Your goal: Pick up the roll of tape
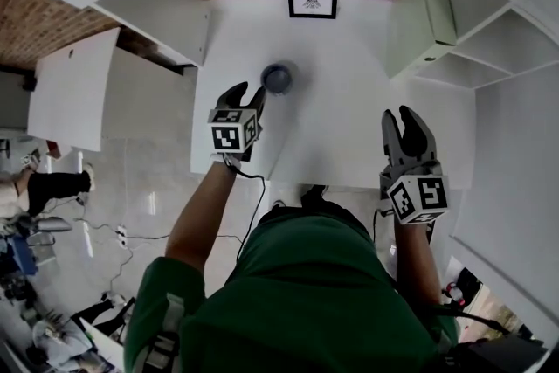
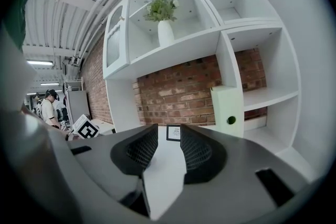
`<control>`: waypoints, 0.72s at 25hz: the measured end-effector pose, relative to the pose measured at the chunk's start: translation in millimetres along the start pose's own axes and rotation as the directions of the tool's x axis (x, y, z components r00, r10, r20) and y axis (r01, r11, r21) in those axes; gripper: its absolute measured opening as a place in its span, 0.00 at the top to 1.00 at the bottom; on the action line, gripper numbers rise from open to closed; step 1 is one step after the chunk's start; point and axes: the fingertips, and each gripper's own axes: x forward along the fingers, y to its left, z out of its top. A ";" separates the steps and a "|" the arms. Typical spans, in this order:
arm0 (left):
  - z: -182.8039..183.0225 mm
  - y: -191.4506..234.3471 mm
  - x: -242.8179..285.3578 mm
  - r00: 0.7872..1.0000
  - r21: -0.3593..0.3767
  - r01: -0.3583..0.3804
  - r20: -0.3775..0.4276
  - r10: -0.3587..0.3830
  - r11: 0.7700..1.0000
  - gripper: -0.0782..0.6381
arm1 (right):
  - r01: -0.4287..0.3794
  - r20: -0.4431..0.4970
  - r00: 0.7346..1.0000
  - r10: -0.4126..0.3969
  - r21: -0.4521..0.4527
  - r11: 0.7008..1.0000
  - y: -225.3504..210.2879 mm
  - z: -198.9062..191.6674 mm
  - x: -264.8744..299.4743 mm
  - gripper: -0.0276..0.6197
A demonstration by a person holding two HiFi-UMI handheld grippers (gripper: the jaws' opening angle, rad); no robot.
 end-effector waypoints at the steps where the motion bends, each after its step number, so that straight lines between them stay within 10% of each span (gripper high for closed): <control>1: -3.3 2.1 12.0 1.000 0.003 -0.006 -0.020 0.007 1.000 0.63 | 0.008 -0.005 1.000 -0.008 0.002 1.000 -7.2 -0.8 0.0 0.73; 18: -64.5 38.4 125.4 0.956 -0.185 -0.090 -0.291 0.033 0.979 0.63 | 0.044 -0.065 0.997 -0.044 -0.014 0.999 -47.7 -12.8 -9.0 0.74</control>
